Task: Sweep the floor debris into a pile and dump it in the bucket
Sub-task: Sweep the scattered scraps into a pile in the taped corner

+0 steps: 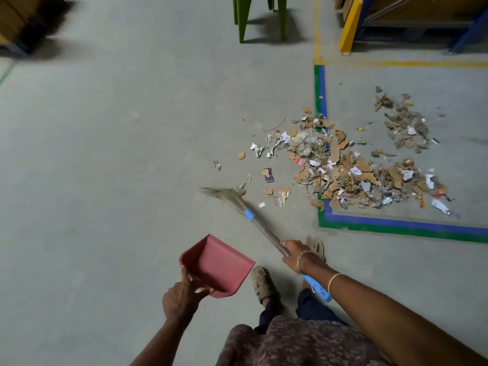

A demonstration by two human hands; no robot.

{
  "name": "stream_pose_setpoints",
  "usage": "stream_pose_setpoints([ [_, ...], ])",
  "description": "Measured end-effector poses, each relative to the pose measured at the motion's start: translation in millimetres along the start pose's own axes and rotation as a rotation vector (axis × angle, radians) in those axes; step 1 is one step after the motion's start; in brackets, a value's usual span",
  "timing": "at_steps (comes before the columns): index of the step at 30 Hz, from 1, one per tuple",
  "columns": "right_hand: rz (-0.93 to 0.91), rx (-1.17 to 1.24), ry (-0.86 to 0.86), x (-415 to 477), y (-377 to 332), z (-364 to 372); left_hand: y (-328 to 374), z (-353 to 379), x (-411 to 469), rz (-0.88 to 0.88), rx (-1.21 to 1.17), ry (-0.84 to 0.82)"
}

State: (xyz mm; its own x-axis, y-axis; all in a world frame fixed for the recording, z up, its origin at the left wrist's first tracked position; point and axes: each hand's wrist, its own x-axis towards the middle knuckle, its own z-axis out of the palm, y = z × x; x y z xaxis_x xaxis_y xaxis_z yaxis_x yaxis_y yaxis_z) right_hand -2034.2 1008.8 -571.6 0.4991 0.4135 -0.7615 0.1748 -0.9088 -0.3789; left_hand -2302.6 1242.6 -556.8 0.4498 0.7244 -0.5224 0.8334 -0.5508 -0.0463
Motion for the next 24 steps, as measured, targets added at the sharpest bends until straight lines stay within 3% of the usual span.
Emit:
stream_pose_setpoints([
  [6,0.048,-0.087,0.009,18.3,-20.0,1.6,0.0,-3.1,-7.3,-0.013,-0.018,0.015],
  [17,0.361,0.35,0.305,33.0,14.4,-43.5,-1.7,-14.0,-3.4,-0.032,0.014,-0.005],
  [21,0.376,0.473,0.298,21.9,43.3,-61.1,12.6,-22.4,1.5,0.006,0.031,-0.01],
  [24,0.343,0.362,0.211,8.3,68.4,-69.4,29.0,-27.8,4.6,0.05,0.041,-0.005],
])
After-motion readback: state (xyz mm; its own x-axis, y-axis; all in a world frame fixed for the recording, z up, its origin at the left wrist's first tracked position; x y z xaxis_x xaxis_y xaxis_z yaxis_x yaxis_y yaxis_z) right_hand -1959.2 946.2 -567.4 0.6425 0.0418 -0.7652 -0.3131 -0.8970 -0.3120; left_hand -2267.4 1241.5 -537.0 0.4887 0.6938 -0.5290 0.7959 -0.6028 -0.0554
